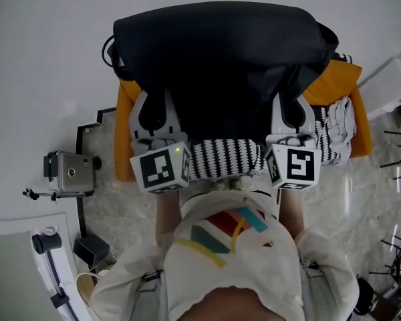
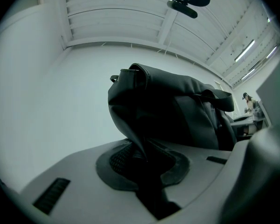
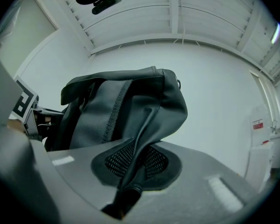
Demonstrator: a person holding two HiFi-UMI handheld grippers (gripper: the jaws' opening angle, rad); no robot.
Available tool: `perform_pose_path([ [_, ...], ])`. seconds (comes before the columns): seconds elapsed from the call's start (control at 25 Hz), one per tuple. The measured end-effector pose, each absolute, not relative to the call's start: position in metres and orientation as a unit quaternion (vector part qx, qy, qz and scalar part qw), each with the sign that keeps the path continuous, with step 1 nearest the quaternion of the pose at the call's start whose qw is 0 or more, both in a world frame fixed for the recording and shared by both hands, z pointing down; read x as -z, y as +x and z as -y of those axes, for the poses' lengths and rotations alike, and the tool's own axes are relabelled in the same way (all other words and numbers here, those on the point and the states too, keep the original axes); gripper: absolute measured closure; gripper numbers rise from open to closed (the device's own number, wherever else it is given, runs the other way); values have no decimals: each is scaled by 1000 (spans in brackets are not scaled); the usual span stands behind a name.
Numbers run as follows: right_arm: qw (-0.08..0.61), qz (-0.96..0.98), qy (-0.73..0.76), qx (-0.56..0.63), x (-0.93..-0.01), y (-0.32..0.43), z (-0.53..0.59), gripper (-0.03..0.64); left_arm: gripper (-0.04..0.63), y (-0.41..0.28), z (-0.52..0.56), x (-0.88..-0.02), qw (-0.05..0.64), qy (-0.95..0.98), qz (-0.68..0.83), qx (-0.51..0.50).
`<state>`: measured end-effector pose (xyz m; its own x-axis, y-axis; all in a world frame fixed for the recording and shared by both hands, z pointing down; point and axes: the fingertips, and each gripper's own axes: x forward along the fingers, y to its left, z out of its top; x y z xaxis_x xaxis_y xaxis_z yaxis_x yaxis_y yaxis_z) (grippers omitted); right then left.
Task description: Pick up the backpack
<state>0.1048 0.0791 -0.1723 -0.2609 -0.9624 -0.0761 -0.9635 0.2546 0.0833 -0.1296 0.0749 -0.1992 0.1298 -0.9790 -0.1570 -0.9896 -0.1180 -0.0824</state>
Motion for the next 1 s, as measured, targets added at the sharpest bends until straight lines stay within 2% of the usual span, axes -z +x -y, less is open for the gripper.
perform_pose_path([
  [1.0, 8, -797, -597, -89, 183, 101, -77, 574, 525, -132, -71, 206, 88, -747, -658, -38],
])
